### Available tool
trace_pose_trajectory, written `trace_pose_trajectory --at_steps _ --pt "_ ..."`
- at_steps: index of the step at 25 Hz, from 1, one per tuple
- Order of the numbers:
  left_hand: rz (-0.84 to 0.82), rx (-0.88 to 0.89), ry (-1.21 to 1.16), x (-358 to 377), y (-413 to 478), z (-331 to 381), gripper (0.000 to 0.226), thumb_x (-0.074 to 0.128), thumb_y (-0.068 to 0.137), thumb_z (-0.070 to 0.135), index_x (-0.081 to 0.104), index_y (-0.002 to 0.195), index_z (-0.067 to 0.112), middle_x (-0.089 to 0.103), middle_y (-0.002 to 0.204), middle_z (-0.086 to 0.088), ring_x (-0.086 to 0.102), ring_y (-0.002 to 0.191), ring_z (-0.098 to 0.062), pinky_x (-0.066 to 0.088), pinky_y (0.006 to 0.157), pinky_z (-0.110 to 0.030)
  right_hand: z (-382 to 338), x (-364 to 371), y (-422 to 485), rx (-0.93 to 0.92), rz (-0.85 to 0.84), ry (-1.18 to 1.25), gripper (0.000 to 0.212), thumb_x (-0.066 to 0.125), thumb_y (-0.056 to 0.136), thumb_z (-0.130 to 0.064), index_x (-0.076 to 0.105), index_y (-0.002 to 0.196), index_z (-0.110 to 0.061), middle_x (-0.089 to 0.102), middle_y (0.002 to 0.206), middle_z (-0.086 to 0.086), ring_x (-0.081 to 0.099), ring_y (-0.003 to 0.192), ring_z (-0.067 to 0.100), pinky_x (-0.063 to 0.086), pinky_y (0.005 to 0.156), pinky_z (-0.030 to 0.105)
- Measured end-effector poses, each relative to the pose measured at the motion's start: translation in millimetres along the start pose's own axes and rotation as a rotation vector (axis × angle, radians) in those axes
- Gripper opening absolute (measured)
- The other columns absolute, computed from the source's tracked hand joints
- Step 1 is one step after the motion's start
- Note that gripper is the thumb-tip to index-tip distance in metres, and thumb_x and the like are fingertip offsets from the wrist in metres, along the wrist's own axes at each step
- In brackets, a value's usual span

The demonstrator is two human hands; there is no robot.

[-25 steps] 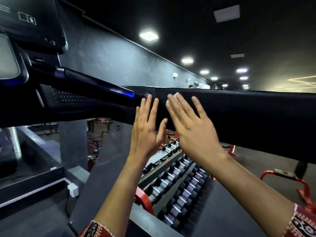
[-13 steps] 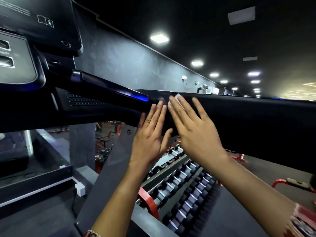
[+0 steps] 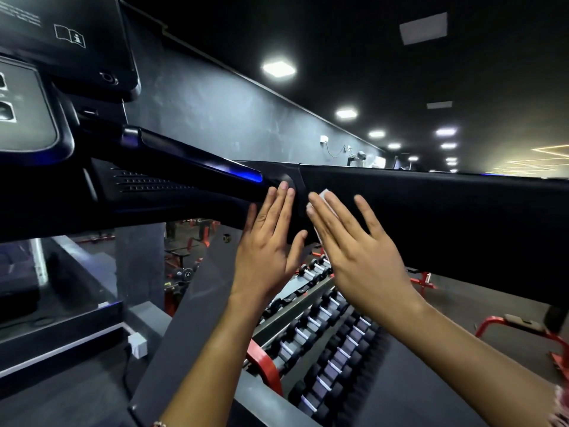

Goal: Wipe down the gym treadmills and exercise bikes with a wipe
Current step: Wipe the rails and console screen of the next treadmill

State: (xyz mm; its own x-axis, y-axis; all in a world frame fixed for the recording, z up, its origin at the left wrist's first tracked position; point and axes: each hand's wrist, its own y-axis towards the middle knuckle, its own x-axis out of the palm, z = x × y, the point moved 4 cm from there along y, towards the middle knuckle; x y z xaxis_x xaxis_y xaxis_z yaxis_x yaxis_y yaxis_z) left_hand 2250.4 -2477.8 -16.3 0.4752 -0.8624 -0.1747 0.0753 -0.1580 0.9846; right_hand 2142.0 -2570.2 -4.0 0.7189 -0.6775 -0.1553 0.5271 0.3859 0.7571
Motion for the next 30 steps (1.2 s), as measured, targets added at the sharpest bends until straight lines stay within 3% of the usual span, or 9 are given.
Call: trace_pose_trajectory --at_steps 4,7,11,17,21,25,30 --pt "-0.008 0.003 0.003 0.2 1.5 0.5 0.061 0.040 0.093 0.034 0.031 0.147 0.006 0.025 0.155 -0.006 0.003 0.145 -0.005 0.003 0.118 -0.030 4.2 -0.3 17.2 -0.046 -0.017 -0.048 0.059 0.034 0.093 -0.023 0.029 0.148 -0.003 0.019 0.158 0.014 0.015 0.147 0.026 0.004 0.118 0.050" --pt "0.005 -0.051 -0.038 0.8 2.5 12.1 0.062 0.039 0.093 0.034 0.032 0.146 0.003 0.025 0.154 -0.011 0.002 0.145 -0.010 -0.002 0.118 -0.028 24.4 -6.1 38.1 0.096 -0.021 -0.067 0.059 0.027 0.094 -0.029 0.030 0.148 -0.005 0.023 0.157 0.013 0.020 0.146 0.026 0.004 0.117 0.051" --pt "-0.063 -0.002 -0.130 2.6 1.4 39.1 0.063 0.039 0.094 0.037 0.029 0.147 0.004 0.023 0.155 -0.013 0.010 0.145 -0.020 0.002 0.119 -0.033 36.8 -16.9 3.0 0.119 0.014 -0.036 0.060 0.029 0.094 -0.028 0.027 0.149 -0.004 0.019 0.158 0.013 0.013 0.147 0.025 0.002 0.118 0.049" --pt "-0.106 -0.059 -0.358 2.2 3.2 79.8 0.066 0.036 0.096 0.039 0.019 0.150 0.007 0.010 0.158 -0.010 0.006 0.146 -0.019 0.002 0.119 -0.030 65.5 -43.2 -44.9 0.263 0.015 -0.077 0.055 0.030 0.100 -0.025 0.023 0.151 -0.007 0.017 0.159 0.010 0.014 0.147 0.024 0.002 0.117 0.049" --pt "-0.106 -0.070 -0.408 3.1 0.7 102.2 0.066 0.036 0.096 0.039 0.017 0.150 0.006 0.008 0.158 -0.011 0.004 0.146 -0.020 0.000 0.119 -0.027 86.8 -64.4 -81.4 0.537 0.064 -0.034 0.056 0.031 0.098 -0.020 0.022 0.151 -0.004 0.014 0.159 0.011 0.010 0.147 0.026 -0.005 0.116 0.049" --pt "-0.094 -0.056 -0.452 2.9 2.9 121.7 0.065 0.037 0.095 0.038 0.019 0.149 0.006 0.009 0.158 -0.012 0.006 0.146 -0.022 0.002 0.119 -0.029 75.3 -58.1 -68.0 0.260 0.007 -0.062 0.056 0.031 0.098 -0.023 0.025 0.151 -0.008 0.020 0.159 0.009 0.015 0.146 0.023 0.001 0.117 0.047" --pt "-0.081 0.015 -0.470 0.5 2.1 149.5 0.062 0.038 0.096 0.033 0.023 0.148 0.002 0.012 0.156 -0.013 0.008 0.145 -0.024 0.002 0.119 -0.028 119.4 -83.8 -106.4 0.726 0.055 -0.018 0.059 0.032 0.099 -0.022 0.014 0.153 -0.007 0.009 0.160 0.009 0.002 0.147 0.026 -0.006 0.116 0.049"
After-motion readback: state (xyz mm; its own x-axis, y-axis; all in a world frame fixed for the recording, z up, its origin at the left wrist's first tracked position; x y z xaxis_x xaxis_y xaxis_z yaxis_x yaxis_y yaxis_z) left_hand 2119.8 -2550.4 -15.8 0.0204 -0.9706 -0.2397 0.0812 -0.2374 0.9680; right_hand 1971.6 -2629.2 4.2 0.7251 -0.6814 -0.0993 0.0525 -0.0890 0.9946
